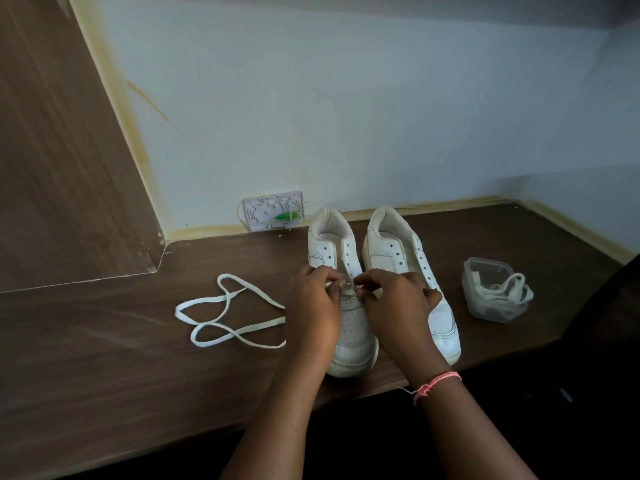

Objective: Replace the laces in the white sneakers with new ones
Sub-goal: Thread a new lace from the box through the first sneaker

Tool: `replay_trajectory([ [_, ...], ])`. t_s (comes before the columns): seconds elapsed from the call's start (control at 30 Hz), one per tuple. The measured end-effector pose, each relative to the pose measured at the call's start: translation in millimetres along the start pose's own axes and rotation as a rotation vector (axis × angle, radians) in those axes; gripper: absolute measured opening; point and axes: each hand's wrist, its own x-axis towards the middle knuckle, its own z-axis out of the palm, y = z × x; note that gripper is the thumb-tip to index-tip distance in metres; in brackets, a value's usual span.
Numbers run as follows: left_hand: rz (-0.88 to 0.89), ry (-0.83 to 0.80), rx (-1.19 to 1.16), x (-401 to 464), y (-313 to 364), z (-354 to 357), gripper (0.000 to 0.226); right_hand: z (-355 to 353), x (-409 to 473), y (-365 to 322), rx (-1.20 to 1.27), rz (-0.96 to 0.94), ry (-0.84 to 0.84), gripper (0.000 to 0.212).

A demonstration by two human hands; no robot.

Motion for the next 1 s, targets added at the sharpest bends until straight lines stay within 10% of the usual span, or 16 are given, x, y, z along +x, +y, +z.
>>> replay_trajectory([
  [0.33, -0.051, 0.015, -0.065, -2.8, 3.0, 5.6, 0.007, 2.3, -1.2, 0.5, -0.008, -0.01, 0.055, 0.01],
  [0.47, -0.001, 0.042, 0.247, -5.5, 8.8, -4.6, 0.006, -9.0, 4.5, 4.1, -0.077, -0.029, 0.087, 0.008],
  [0.77, 0.071, 0.041, 0.302, -4.9, 17.8, -6.6, 0.032, -87.8, 25.2, 69.4, -0.141, 0.415, 0.379, 0.01],
  [1.0, -0.035, 0.053, 0.23, 10.5, 7.4, -27.0, 0.032, -67.5, 21.5, 60.6, -0.17, 0.134, 0.22, 0.028],
])
